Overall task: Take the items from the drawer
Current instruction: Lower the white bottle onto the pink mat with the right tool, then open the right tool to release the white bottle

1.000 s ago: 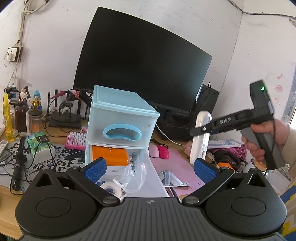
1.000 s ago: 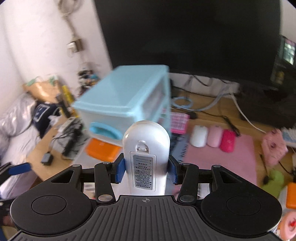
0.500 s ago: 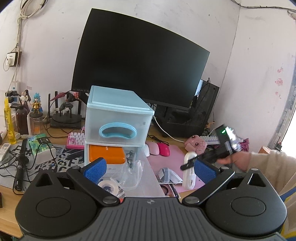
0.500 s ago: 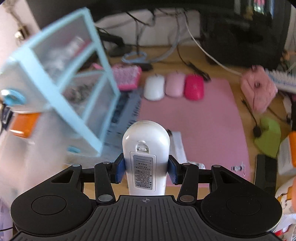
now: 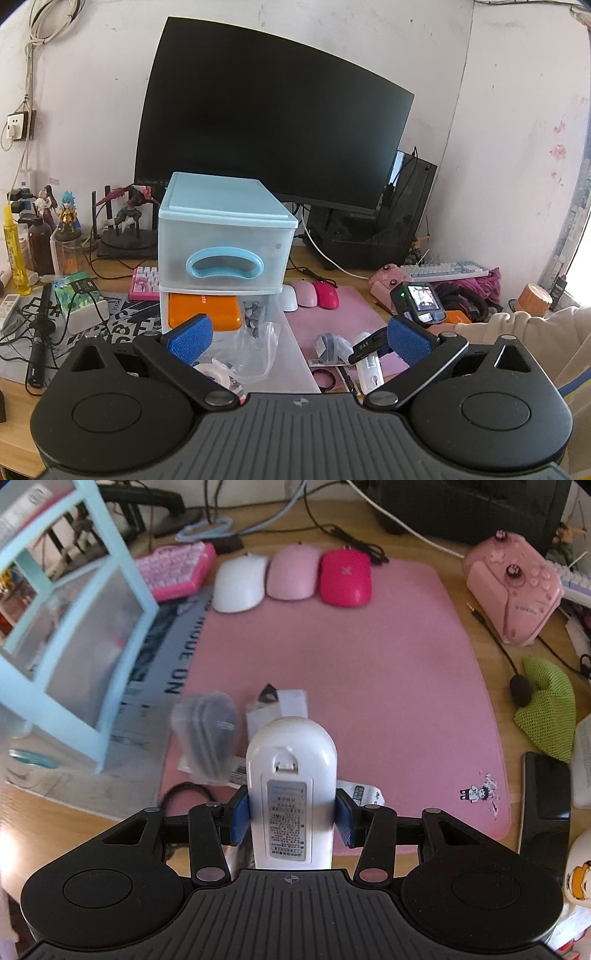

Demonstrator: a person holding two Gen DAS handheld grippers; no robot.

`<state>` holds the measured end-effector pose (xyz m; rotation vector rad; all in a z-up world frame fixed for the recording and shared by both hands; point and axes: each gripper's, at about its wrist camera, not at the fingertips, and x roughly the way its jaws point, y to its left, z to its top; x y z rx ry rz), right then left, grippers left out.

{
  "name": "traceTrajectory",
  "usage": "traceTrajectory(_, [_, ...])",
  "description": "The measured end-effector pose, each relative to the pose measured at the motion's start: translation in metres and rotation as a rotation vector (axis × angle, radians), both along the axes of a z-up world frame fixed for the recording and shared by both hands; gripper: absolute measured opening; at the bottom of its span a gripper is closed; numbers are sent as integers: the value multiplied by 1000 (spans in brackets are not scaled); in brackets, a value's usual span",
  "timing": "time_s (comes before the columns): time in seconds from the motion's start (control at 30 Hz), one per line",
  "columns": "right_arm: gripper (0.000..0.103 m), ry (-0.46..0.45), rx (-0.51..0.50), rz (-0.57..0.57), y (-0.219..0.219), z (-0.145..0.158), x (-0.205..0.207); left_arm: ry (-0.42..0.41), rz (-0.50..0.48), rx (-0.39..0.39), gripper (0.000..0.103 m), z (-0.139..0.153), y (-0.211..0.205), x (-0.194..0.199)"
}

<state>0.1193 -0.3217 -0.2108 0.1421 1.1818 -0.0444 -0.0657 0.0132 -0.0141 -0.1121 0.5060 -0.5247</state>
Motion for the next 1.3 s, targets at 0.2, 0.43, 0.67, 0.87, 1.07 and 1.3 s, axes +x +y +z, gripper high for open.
traceTrajectory(0.2, [50,32,-12,-7,-2,-15,5,0,7,3,103,1,-2,3])
traceTrajectory(0.43, [80,11,-31,-28,-2,-10,4,-4,-4,3,103,1,-4,7])
traceTrajectory(0.67, [84,-17,-34,-67,-3,4,-3,-12,-15,-4,103,0,-3,8])
traceTrajectory(0.87, [103,-68,-47,-79,4,33,-18,-16,-11,-18,103,0,1,9])
traceTrajectory(1.07, [103,-104,-81,-71,22,74,-33,-25,-14,-36,103,0,6,11])
traceTrajectory(1.3, [103,-194,-51,74,61,147,-53,-35,-2,-54,103,-3,16,10])
